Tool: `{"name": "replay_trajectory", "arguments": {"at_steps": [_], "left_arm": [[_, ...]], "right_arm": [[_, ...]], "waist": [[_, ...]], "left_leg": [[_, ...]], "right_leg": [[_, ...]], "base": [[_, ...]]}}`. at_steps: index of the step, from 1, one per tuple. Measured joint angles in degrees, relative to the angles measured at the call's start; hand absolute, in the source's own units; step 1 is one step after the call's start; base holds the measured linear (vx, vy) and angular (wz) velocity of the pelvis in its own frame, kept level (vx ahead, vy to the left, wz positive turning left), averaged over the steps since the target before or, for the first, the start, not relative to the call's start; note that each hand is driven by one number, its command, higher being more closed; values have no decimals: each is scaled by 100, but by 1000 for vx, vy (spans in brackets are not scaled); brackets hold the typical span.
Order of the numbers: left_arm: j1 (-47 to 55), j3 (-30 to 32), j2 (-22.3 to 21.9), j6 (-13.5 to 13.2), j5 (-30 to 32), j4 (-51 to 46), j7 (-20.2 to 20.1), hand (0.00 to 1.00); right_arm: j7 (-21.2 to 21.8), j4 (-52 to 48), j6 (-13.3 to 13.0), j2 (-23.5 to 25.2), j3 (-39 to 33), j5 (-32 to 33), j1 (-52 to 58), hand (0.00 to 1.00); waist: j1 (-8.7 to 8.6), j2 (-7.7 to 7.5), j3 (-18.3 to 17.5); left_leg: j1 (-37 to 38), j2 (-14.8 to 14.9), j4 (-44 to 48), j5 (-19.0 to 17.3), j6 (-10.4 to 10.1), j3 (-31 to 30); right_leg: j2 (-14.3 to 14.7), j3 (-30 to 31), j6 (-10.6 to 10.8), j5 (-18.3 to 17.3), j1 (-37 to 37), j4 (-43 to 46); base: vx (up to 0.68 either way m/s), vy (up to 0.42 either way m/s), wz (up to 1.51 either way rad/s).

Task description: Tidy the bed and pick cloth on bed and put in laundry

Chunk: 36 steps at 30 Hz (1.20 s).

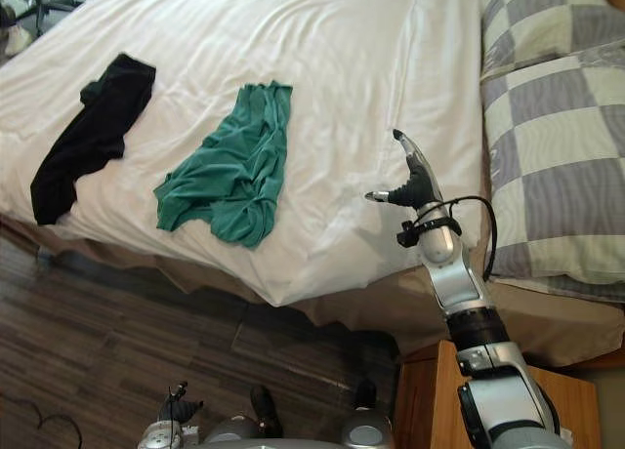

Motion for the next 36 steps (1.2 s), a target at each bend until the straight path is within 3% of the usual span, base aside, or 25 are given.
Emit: {"name": "replay_trajectory", "arguments": {"at_steps": [4,9,14,15,20,25,27,31,35,36], "left_arm": [[-208,-89,20,-21,1,-15,85,0],[-410,-340,-45,-174,-12,-128,101,0],[-521,-674,-107,-291,-72,-286,97,0],[-527,-715,-109,-302,-76,-320,95,0],[-654,-914,-101,-409,-74,-485,94,0],[-682,-981,-105,-457,36,-503,98,0],[-681,-1004,-106,-454,139,-493,100,0],[-682,-1045,-109,-404,339,-479,100,0],[-673,-972,-106,-313,550,-384,94,0],[-613,-911,-98,-233,576,-362,91,0]], "right_arm": [[-2,526,-8,-96,108,-3,-680,0],[-8,1081,2,-445,146,-107,-1182,0],[1,2050,-13,-507,189,-227,-1401,0],[7,2170,-20,-520,205,-236,-1490,100],[5,2952,-66,-568,217,-711,-1958,100],[8,2998,-66,-536,-16,-893,-1866,100],[-5,2780,-64,-418,-285,-887,-1559,100],[-43,1439,-64,-48,-737,-825,-274,100],[-101,444,-104,609,-1138,-693,1137,100],[-112,286,-138,962,-1262,-622,1688,100]], "waist": [[54,67,328],[40,339,656],[20,505,881],[10,525,891],[-10,573,987],[-12,599,1000],[-12,599,1000],[-114,575,988],[-214,388,874],[-285,245,718]], "left_leg": [[-290,-17,1,99,71,-26],[-679,-87,0,201,182,-86],[-807,-155,1,209,193,-90],[-849,-159,1,211,194,-84],[-871,-203,2,226,211,-96],[-847,-200,2,253,171,-158],[-777,-191,1,251,168,-175],[-619,-173,0,210,112,-185],[-399,-139,0,146,30,-62],[-323,-109,0,123,6,-5]], "right_leg": [[-34,3,-8,64,-319,99],[-139,-23,32,200,-669,102],[-204,-12,70,242,-794,90],[-209,-3,66,256,-840,90],[-209,-21,69,267,-847,76],[-209,-87,51,252,-786,75],[-201,-106,53,238,-702,74],[-188,-108,47,159,-541,79],[-146,25,73,126,-409,80],[-114,84,79,97,-370,78]], "base": [[-69,15,6],[-27,12,9],[37,-10,2],[48,-30,0],[54,-35,1],[54,-60,6],[43,-59,4],[36,-55,-1],[58,-65,-20],[86,-90,-26]]}}
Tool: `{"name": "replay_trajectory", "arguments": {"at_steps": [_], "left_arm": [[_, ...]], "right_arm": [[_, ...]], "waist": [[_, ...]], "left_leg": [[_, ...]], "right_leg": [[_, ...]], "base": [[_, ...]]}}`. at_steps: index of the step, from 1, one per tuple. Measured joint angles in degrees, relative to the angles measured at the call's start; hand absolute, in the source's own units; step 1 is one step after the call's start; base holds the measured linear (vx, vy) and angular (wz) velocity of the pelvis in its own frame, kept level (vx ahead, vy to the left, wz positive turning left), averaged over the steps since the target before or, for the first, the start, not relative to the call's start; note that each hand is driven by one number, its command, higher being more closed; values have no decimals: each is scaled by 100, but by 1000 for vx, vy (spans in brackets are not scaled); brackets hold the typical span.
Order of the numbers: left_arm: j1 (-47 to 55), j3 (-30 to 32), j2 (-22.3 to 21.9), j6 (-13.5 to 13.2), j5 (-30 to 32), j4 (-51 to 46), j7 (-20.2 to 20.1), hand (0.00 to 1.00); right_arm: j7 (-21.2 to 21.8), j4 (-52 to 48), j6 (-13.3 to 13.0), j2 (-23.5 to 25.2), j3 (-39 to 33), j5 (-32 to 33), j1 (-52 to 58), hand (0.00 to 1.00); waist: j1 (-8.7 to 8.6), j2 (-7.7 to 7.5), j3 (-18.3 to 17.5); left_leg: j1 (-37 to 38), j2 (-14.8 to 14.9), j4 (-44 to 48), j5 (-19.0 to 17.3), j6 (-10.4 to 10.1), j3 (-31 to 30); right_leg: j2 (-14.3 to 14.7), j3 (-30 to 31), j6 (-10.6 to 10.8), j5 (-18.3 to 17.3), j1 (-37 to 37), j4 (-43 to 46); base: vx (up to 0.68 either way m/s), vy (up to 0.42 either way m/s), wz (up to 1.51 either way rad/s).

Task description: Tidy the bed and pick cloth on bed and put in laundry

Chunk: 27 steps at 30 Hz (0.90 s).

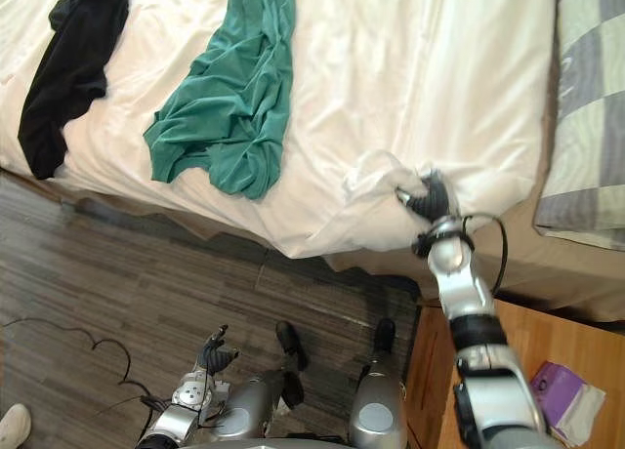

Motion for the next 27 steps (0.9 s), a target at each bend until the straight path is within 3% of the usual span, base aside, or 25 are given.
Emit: {"name": "replay_trajectory", "arguments": {"at_steps": [1,2,3,7,13,17,21,23,25,26,27], "left_arm": [[3,17,2,26,64,42,-2,0],[-5,17,2,29,122,91,-3,0],[-6,15,-10,57,218,179,-7,0],[-5,67,-32,134,232,335,-7,0],[53,278,-119,255,264,446,-7,0],[73,522,-163,260,218,444,-6,0],[260,673,-179,298,203,439,-4,0],[394,717,-168,324,203,441,0,0],[470,703,-180,358,204,442,0,0],[481,699,-188,364,204,445,-1,0],[500,698,-210,366,206,444,-10,0]], "right_arm": [[-2,-19,-16,207,-86,26,346,100],[-4,5,-23,316,-137,31,520,0],[-20,94,-33,556,-251,65,888,0],[-16,602,-12,877,-514,225,1152,0],[-77,1545,142,1180,-1607,799,1645,0],[-215,1534,503,1357,-2588,1603,1667,0],[-788,522,639,1391,-3404,2161,1907,0],[-1036,-215,599,1385,-3601,2251,1956,0],[-1222,-864,445,1358,-3684,2263,1931,0],[-1257,-973,403,1359,-3661,2262,1897,100],[-1257,-1156,325,1329,-3521,2250,1776,100]], "waist": [[-11,-92,-90],[-20,-138,-151],[-60,-237,-302],[-138,-284,-503],[-165,-157,-691],[-156,-157,-722],[-223,-177,-735],[-327,-225,-767],[-319,-348,-841],[-312,-378,-860],[-303,-435,-895]], "left_leg": [[81,20,0,-28,-3,39],[117,29,0,-43,-3,62],[240,47,0,-86,-39,122],[557,52,-3,-182,-76,311],[781,63,-40,-286,-114,600],[928,70,-42,-342,-160,652],[898,56,-42,-368,-139,664],[893,54,-45,-379,-142,662],[888,71,-46,-385,-151,660],[884,72,-46,-386,-151,656],[877,68,-46,-385,-151,643]], "right_leg": [[24,48,-1,-22,47,0],[36,66,-4,-36,72,0],[55,110,-9,-64,150,-4],[81,251,-10,-77,372,-69],[124,504,-21,-78,452,-133],[140,553,-25,-81,555,-181],[107,572,-21,-82,545,-181],[98,573,-16,-86,536,-180],[106,574,-8,-92,528,-172],[107,573,-8,-92,527,-171],[101,570,-8,-92,525,-159]], "base": [[74,-78,-26],[72,-75,-25],[49,-52,-20],[48,-47,-25],[11,-42,-26],[0,-37,-8],[0,-6,-1],[2,-17,0],[-2,-42,0],[-4,-33,3],[-5,-20,4]]}}
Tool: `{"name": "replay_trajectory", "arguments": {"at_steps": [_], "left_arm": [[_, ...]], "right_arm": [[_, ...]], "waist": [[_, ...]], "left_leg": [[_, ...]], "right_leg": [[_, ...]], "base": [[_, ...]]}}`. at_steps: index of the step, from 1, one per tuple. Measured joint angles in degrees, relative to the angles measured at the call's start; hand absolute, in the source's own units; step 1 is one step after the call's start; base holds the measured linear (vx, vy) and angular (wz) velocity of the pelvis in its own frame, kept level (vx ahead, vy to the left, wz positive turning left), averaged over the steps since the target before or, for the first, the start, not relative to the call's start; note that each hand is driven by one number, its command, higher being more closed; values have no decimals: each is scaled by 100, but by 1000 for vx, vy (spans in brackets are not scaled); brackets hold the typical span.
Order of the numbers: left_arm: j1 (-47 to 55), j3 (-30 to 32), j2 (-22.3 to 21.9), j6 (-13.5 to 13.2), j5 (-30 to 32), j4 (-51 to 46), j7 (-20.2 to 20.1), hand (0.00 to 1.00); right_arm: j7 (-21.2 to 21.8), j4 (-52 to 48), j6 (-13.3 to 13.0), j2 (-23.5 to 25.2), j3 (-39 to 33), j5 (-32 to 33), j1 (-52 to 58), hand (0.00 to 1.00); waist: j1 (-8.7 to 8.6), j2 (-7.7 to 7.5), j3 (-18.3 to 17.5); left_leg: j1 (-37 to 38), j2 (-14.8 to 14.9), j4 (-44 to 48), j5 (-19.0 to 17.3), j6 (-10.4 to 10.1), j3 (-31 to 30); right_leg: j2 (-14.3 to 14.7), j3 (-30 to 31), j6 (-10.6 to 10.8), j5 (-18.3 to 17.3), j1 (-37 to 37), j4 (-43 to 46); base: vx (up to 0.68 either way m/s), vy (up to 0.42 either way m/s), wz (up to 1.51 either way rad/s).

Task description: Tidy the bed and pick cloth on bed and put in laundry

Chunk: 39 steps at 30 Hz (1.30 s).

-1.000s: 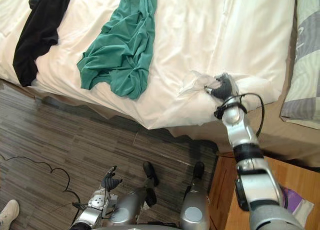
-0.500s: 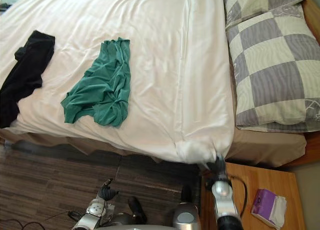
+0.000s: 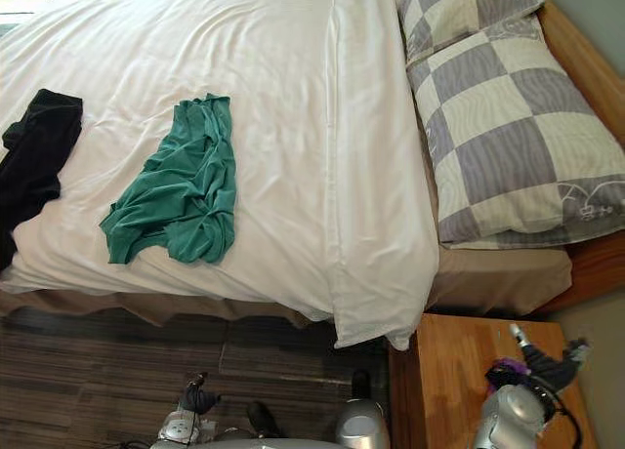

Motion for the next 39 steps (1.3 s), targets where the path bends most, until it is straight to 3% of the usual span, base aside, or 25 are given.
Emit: {"name": "replay_trajectory", "arguments": {"at_steps": [6,9,12,14,19,24,26,30,33,36,37,39], "left_arm": [[-18,-122,-12,-8,-5,-9,2,0],[-106,-268,-15,-28,-40,-14,7,0],[-148,-388,-18,-109,-233,-32,13,0],[-287,-518,-30,-137,-361,-40,21,0],[-522,-779,-24,-248,-711,-237,53,0],[-882,-1110,-23,-341,-885,-345,120,0],[-990,-1165,-34,-353,-903,-343,138,0],[-1029,-1119,-38,-365,-900,-350,149,0],[-1010,-923,-46,-355,-899,-338,158,0],[-957,-480,-50,-335,-897,-310,170,0],[-956,-331,-47,-313,-890,-258,172,0],[-956,-226,-74,-274,-869,-231,165,0]], "right_arm": [[62,-28,-49,-513,1064,51,-1010,100],[200,21,-280,-853,1615,550,-1837,100],[271,356,-552,-1076,2111,1102,-3052,100],[257,745,-718,-1331,2296,1442,-3894,100],[267,1466,-808,-1665,2719,1595,-5099,100],[307,2250,-859,-1602,2801,1557,-4860,100],[509,2192,-1078,-1587,2840,1314,-4582,100],[802,2191,-1165,-1494,2791,853,-4032,100],[971,1942,-1218,-1131,2315,627,-3390,100],[1033,1890,-1221,-418,1602,628,-2603,100],[1024,2259,-985,-134,1233,637,-2058,100],[1004,3184,-497,-16,871,645,-1347,100]], "waist": [[37,61,-37],[183,196,20],[217,431,167],[356,680,396],[478,1176,1026],[489,1334,1372],[454,1333,1452],[284,1287,1466],[83,1096,1460],[-158,736,1380],[-163,556,1298],[-168,464,1248]], "left_leg": [[-255,-75,1,19,24,-170],[-472,-110,3,112,147,-323],[-776,-168,5,185,228,-451],[-992,-227,37,227,272,-516],[-1498,-343,48,369,455,-604],[-2053,-352,349,356,482,-613],[-2059,-339,456,274,499,-572],[-1960,-324,737,57,522,-534],[-1871,-298,947,-93,511,-537],[-1681,-259,989,-181,456,-535],[-1577,-231,976,-221,398,-487],[-1452,-223,930,-228,388,-464]], "right_leg": [[-101,-90,29,29,-196,97],[-153,-211,42,47,-359,171],[-226,-321,31,83,-582,192],[-298,-358,49,95,-804,287],[-441,-381,116,152,-1352,518],[-548,-245,109,145,-1911,789],[-552,-123,102,118,-1959,879],[-606,-68,172,-22,-1802,972],[-633,-25,216,-116,-1664,998],[-606,-38,210,-151,-1421,931],[-564,-37,205,-148,-1275,844],[-532,-28,203,-147,-1142,753]], "base": [[-16,-7,17],[-20,-19,26],[-20,-6,27],[-4,-6,22],[17,-21,16],[73,-70,11],[68,-71,-11],[47,-63,-6],[34,-57,-2],[58,-60,-3],[76,-73,-14],[91,-70,-19]]}}
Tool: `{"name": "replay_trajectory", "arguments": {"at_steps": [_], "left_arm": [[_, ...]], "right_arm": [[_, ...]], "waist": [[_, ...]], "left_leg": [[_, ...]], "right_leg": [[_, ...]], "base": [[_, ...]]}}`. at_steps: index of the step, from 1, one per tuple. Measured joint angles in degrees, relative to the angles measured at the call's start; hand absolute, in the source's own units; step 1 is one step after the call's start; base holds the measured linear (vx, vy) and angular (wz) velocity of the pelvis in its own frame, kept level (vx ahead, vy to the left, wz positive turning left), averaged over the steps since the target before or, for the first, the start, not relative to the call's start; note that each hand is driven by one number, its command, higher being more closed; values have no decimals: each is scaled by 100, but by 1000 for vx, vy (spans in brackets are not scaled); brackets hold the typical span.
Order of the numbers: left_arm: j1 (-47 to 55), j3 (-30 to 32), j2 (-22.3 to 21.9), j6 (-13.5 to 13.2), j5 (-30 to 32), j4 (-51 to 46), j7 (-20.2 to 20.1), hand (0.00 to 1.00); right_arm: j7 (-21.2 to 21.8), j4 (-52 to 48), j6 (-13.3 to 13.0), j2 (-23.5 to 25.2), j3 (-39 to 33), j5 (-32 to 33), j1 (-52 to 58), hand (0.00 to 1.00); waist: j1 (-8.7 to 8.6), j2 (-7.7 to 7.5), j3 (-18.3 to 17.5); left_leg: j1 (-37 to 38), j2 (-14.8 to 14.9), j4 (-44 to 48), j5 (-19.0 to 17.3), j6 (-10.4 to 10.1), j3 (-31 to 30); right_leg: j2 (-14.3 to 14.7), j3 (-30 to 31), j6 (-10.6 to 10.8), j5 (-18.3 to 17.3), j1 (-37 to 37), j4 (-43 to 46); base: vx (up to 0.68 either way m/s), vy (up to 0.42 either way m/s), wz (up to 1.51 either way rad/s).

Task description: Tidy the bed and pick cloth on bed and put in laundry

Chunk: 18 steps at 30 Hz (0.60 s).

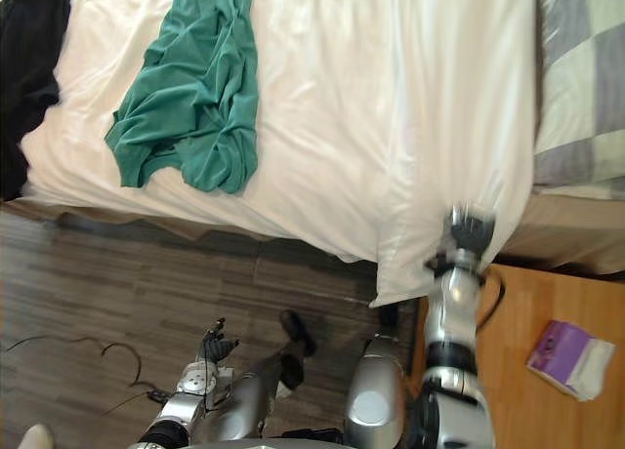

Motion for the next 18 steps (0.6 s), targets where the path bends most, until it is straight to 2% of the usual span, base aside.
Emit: {"name": "replay_trajectory", "arguments": {"at_steps": [1,2,3,6,10,11,12,13,16,18], "left_arm": [[12,29,-23,50,40,6,-3,0],[58,91,-22,82,104,13,-7,0],[149,236,-32,139,178,29,-22,0],[186,310,-27,149,222,60,-30,0],[190,310,-9,167,301,179,-35,0],[262,293,-10,186,320,236,-41,0],[287,293,-11,207,320,264,-46,0],[364,294,-12,233,357,304,-81,0],[624,321,-14,286,421,477,-170,0],[820,441,-46,310,429,542,-226,0]], "right_arm": [[-19,678,384,24,-131,2,571,100],[-20,910,576,97,-149,0,990,0],[-11,1045,729,246,-131,-13,1575,0],[6,1141,814,289,-17,-51,2027,0],[70,1137,810,306,161,-252,1888,0],[140,1116,791,313,313,-295,1742,0],[150,1105,780,321,323,-327,1728,0],[158,1081,757,340,319,-442,1722,0],[188,1118,756,372,315,-494,1739,0],[253,1136,755,407,316,-561,1733,0]], "waist": [[-8,4,-1],[-40,3,-1],[-193,-3,-5],[-300,-11,-74],[-278,-103,-300],[-260,-151,-416],[-241,-165,-473],[-139,-159,-554],[-93,-134,-825],[-3,-105,-985]], "left_leg": [[170,-31,-146,2,-1,71],[316,-38,-238,9,-6,132],[629,-61,-390,33,-24,206],[1083,-74,-629,47,-70,376],[1421,-68,-922,90,-181,487],[1548,5,-922,80,-234,461],[1564,17,-922,78,-260,453],[1651,61,-922,77,-319,424],[1817,237,-889,69,-438,394],[1811,372,-699,-50,-559,492]], "right_leg": [[15,49,1,-2,71,-19],[41,114,-4,-6,127,-19],[74,194,-31,-37,297,-7],[136,313,-70,-116,513,46],[172,225,-212,-317,559,343],[193,2,-342,-420,609,523],[213,-16,-336,-424,679,489],[276,-118,-350,-431,850,347],[463,-287,-347,-429,1222,-33],[558,-227,-332,-426,1281,-145]], "base": [[95,-45,-32],[134,-57,-56],[91,-41,-50],[54,-34,-39],[26,-89,-16],[8,-74,7],[50,-123,11],[63,-127,13],[79,-140,7],[110,-107,-22]]}}
